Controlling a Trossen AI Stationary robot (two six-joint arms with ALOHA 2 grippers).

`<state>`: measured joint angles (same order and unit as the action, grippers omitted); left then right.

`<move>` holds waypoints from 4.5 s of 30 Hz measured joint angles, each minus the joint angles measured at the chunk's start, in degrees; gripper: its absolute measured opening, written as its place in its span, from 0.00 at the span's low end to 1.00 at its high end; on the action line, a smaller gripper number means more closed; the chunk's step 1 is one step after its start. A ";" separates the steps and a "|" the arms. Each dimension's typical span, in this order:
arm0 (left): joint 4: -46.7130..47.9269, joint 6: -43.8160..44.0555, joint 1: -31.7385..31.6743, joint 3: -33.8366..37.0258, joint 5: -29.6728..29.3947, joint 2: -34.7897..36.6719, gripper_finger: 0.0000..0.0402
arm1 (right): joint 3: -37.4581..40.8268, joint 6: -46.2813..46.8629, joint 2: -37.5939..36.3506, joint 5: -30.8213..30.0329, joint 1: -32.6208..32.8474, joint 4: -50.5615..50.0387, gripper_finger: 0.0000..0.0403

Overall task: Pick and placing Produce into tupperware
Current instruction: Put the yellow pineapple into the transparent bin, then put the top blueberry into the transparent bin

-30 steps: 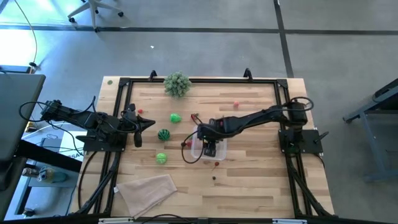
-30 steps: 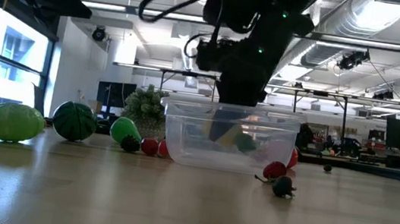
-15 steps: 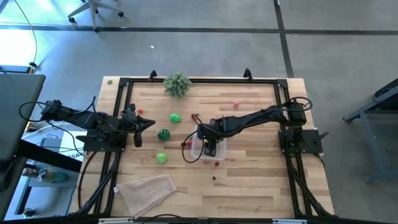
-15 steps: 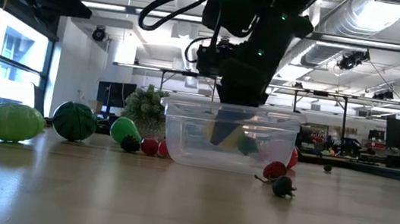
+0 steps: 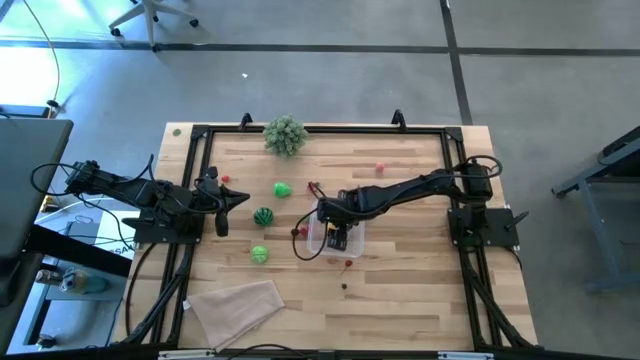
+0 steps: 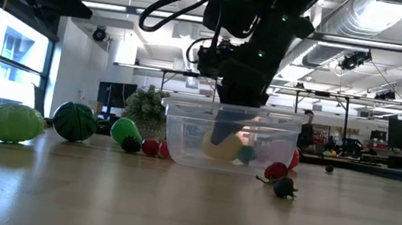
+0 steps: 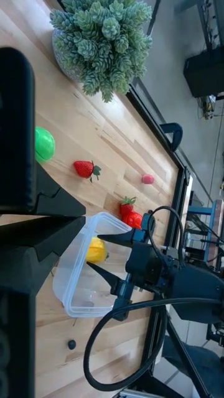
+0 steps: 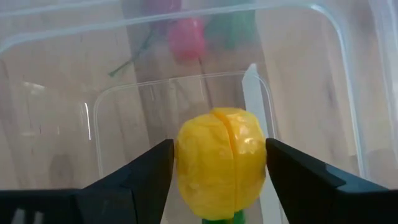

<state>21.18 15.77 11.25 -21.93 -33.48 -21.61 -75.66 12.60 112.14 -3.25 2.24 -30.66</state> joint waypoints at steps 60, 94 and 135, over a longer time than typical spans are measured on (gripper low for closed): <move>-0.01 0.00 0.01 -0.02 -0.02 0.02 0.00 | 41.87 42.61 -49.21 -27.08 -6.24 -7.58 0.61; -0.01 0.00 0.01 -0.02 0.00 0.02 0.00 | 50.14 61.96 -28.57 -34.61 -9.09 13.25 0.61; -0.01 0.00 0.00 -0.02 -0.01 0.02 0.00 | 50.14 57.62 -26.69 -35.27 -9.16 16.77 0.34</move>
<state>21.17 15.77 11.26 -21.96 -33.50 -21.58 -25.52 70.22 85.45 -38.52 -6.92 -13.89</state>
